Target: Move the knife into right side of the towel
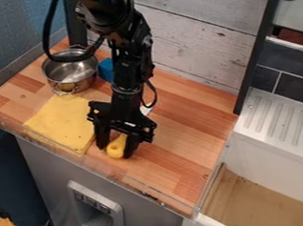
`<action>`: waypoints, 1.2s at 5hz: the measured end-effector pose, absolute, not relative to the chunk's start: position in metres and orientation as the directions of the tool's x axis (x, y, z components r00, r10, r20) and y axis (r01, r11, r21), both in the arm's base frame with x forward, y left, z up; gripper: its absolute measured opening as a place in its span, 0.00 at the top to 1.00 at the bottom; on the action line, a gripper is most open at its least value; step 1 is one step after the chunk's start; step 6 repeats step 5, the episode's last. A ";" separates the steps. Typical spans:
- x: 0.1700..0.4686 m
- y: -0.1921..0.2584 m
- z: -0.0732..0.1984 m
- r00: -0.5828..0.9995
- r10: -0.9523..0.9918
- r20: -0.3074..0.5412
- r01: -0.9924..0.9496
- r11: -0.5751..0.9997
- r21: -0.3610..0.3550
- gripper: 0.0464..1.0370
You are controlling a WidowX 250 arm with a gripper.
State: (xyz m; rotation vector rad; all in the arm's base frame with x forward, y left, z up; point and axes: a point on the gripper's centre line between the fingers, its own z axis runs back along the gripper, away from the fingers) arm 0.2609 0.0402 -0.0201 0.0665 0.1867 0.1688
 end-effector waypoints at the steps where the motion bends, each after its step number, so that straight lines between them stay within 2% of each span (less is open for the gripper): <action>1: 0.261 0.034 -0.020 0.971 0.155 -0.184 -0.143 0.987 0.078 0.03; 2: 0.259 0.032 -0.016 0.970 0.148 -0.194 -0.133 0.987 0.089 0.03; 3: 0.260 0.031 0.008 0.973 0.158 -0.166 -0.146 0.986 0.085 0.04; 4: 0.266 0.032 0.044 0.982 0.179 -0.058 -0.175 0.982 0.071 0.04; 5: 0.260 0.040 0.059 0.973 0.233 -0.002 -0.232 0.971 0.047 0.04; 6: 0.260 0.040 0.059 0.973 0.233 -0.002 -0.232 0.971 0.047 0.04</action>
